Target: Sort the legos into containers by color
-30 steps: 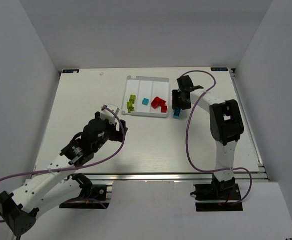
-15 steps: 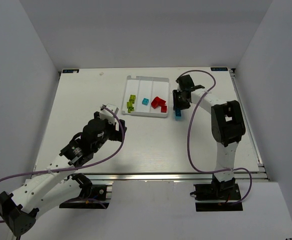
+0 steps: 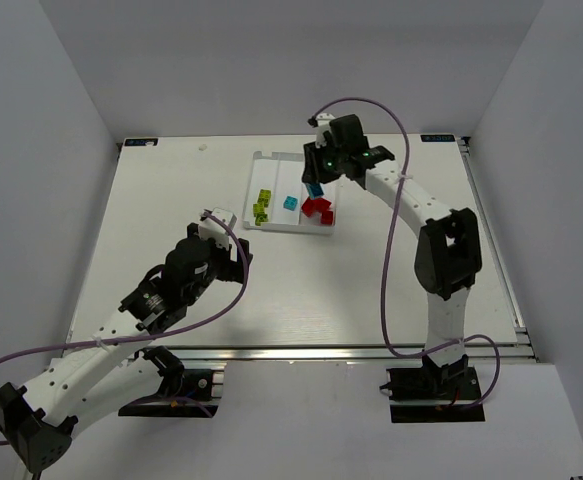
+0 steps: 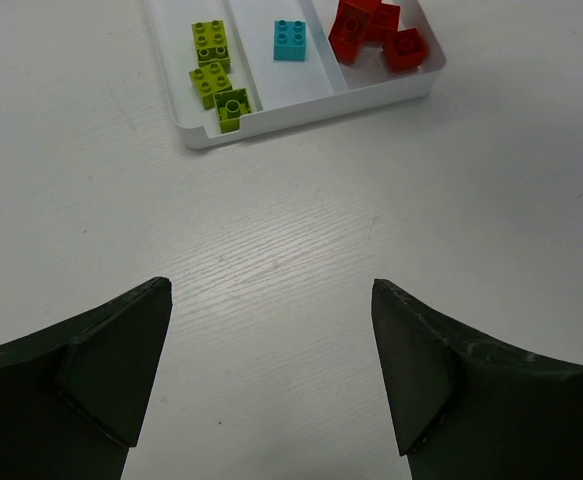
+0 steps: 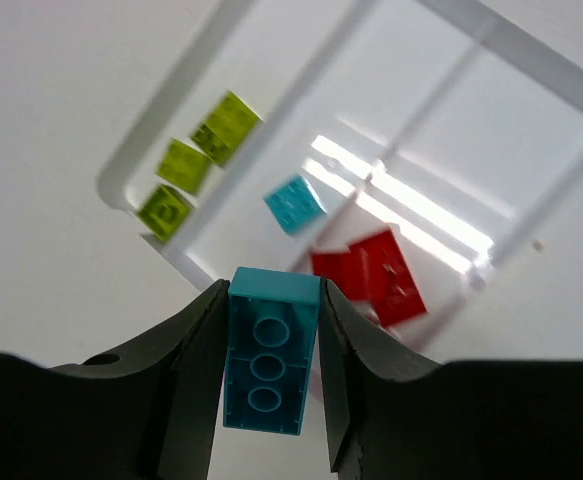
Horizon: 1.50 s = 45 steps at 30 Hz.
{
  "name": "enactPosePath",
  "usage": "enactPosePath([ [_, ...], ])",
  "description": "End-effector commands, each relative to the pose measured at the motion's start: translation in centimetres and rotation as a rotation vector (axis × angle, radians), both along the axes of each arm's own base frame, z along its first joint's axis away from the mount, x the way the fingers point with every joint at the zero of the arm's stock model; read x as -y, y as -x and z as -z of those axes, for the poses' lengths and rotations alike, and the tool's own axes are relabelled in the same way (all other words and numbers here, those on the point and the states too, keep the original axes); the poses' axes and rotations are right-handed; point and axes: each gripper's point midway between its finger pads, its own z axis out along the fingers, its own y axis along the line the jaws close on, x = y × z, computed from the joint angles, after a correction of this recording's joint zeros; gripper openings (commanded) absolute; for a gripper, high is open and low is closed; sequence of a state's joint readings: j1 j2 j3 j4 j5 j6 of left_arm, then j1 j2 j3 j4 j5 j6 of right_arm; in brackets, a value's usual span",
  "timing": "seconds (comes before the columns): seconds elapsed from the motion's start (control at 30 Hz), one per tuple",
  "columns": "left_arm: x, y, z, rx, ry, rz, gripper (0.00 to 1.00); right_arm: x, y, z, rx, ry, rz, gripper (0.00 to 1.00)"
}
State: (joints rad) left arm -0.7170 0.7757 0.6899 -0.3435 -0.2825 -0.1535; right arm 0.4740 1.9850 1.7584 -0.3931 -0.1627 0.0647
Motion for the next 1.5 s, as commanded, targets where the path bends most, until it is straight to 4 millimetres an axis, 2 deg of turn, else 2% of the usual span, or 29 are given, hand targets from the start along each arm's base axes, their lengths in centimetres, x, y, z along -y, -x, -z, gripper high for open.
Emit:
enactPosePath([
  [0.0,-0.6,-0.1,0.0,0.017,-0.01,-0.024,0.91,-4.8,-0.3,-0.5,-0.003,-0.082,-0.102,0.0],
  [0.03,-0.6,-0.1,-0.1,0.02,-0.007,-0.024,0.91,-5.4,-0.8,-0.4,-0.003,-0.098,-0.097,0.0],
  [0.07,-0.6,-0.1,0.0,0.023,-0.01,-0.023,0.91,-6.0,-1.2,0.6,-0.022,-0.106,-0.099,0.0],
  [0.1,-0.7,-0.1,-0.1,0.027,-0.008,-0.024,0.91,-6.5,-1.9,-0.3,-0.01,-0.135,-0.085,0.0],
  [0.13,-0.7,-0.1,0.0,0.026,-0.009,-0.024,0.91,-7.1,-2.1,0.9,-0.029,-0.132,-0.085,0.01],
  [0.17,-0.7,-0.1,0.0,0.028,-0.01,-0.02,0.91,-7.2,-2.5,1.0,-0.031,-0.136,-0.08,0.07],
  [0.2,-0.6,-0.1,-0.1,0.03,-0.005,-0.019,0.91,-7.8,-2.9,0.4,-0.016,-0.149,-0.082,0.1],
  [0.23,-0.6,-0.1,-0.1,0.031,-0.005,-0.016,0.91,-8.1,-2.9,0.7,-0.017,-0.146,-0.086,0.12],
  [0.33,-0.6,0.0,-0.3,0.037,0.0,-0.012,0.91,-8.5,-3.4,2.1,-0.01,-0.123,-0.082,0.27],
  [0.4,-0.6,0.0,-0.2,0.037,-0.003,-0.01,0.91,-8.6,-3.6,2.8,-0.009,-0.109,-0.085,0.45],
  [0.47,-0.5,0.0,-0.1,0.034,-0.005,-0.007,0.91,-8.5,-3.6,3.4,-0.017,-0.1,-0.088,0.57],
  [0.5,-0.5,0.0,-0.1,0.033,-0.003,-0.007,0.91,-8.6,-3.4,3.5,-0.018,-0.098,-0.093,0.6],
  [0.6,-0.4,0.0,-0.1,0.032,-0.002,-0.004,0.91,-8.1,-3.3,3.0,-0.014,-0.102,-0.096,0.7],
  [0.7,-0.4,0.0,-0.1,0.035,-0.001,-0.003,0.91,-7.7,-2.8,1.2,0.014,-0.105,-0.1,0.7],
  [0.73,-0.4,0.0,-0.2,0.035,-0.001,-0.003,0.91,-7.3,-2.7,-0.9,0.045,-0.118,-0.094,0.7],
  [0.8,-0.4,0.1,-0.3,0.039,0.006,0.0,0.91,-5.8,-2.3,-1.9,0.086,-0.086,-0.093,0.71],
  [0.83,-0.4,0.2,-0.5,0.043,0.011,0.005,0.91,-5.1,-1.6,-4.9,0.148,-0.091,-0.095,0.72],
  [0.87,-0.3,0.2,-0.5,0.043,0.013,0.008,0.91,-4.0,-0.4,-3.6,0.126,-0.064,-0.104,0.74],
  [0.9,-0.1,0.3,-0.6,0.044,0.019,0.023,0.91,-3.0,0.2,-4.0,0.138,-0.056,-0.107,0.74],
  [0.93,0.0,0.4,-0.7,0.047,0.024,0.032,0.91,-2.0,1.3,-6.4,0.173,-0.078,-0.113,0.75],
  [0.97,0.2,0.5,-0.9,0.049,0.028,0.041,0.91,-1.3,2.2,-6.5,0.168,-0.08,-0.114,0.8],
  [1.0,0.3,0.6,-0.8,0.047,0.031,0.05,0.91,0.1,3.5,-4.2,0.145,-0.027,-0.142,0.84],
  [1.03,0.7,0.7,-1.0,0.049,0.038,0.071,0.91,1.2,4.8,-6.0,0.185,-0.029,-0.147,0.87],
  [1.07,0.8,0.8,-1.0,0.047,0.04,0.078,0.92,1.8,5.7,-5.8,0.191,-0.011,-0.153,0.89],
  [1.1,1.0,0.9,-0.9,0.043,0.043,0.093,0.92,2.8,7.0,-3.8,0.161,0.027,-0.158,0.89],
  [1.13,1.1,1.0,-0.9,0.042,0.044,0.101,0.92,3.6,8.0,-5.0,0.195,0.03,-0.158,0.89],
  [1.2,1.3,1.0,-0.9,0.04,0.045,0.11,0.93,5.1,9.5,-4.7,0.191,0.065,-0.146,0.89],
  [1.33,1.7,1.1,-0.8,0.034,0.045,0.129,0.95,8.6,13.3,-3.1,0.216,0.11,-0.103,0.89],
  [1.47,2.0,1.1,-0.1,0.015,0.033,0.143,0.97,9.8,16.2,-1.5,0.272,0.098,-0.124,0.89],
])
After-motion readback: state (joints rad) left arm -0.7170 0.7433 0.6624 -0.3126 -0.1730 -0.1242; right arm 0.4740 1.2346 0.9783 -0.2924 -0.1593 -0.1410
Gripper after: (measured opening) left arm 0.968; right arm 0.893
